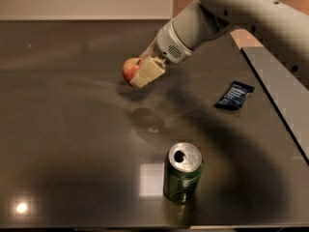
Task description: Move apple near green can
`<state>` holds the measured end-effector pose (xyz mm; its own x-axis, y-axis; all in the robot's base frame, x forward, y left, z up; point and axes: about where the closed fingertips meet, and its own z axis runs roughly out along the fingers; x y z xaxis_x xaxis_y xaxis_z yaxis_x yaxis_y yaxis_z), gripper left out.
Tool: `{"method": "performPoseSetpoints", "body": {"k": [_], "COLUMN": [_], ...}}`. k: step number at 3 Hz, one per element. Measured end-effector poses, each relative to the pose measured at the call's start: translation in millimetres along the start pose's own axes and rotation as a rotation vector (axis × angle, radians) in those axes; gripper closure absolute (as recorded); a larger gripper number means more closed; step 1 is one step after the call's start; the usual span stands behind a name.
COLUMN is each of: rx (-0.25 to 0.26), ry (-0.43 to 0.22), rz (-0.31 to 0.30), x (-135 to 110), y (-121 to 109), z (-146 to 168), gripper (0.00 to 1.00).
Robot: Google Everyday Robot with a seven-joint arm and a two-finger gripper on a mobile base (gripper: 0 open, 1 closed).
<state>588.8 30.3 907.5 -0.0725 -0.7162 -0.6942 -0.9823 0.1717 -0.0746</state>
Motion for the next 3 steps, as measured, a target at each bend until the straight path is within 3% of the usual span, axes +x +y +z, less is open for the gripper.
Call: {"method": "performPoseSetpoints", "body": {"k": [3], "rx": [-0.056], "ry": [0.008], "rz": [-0.084], "x": [65.5], "y": [66.3], "z": [-68.9], "gripper": [1.00]}}
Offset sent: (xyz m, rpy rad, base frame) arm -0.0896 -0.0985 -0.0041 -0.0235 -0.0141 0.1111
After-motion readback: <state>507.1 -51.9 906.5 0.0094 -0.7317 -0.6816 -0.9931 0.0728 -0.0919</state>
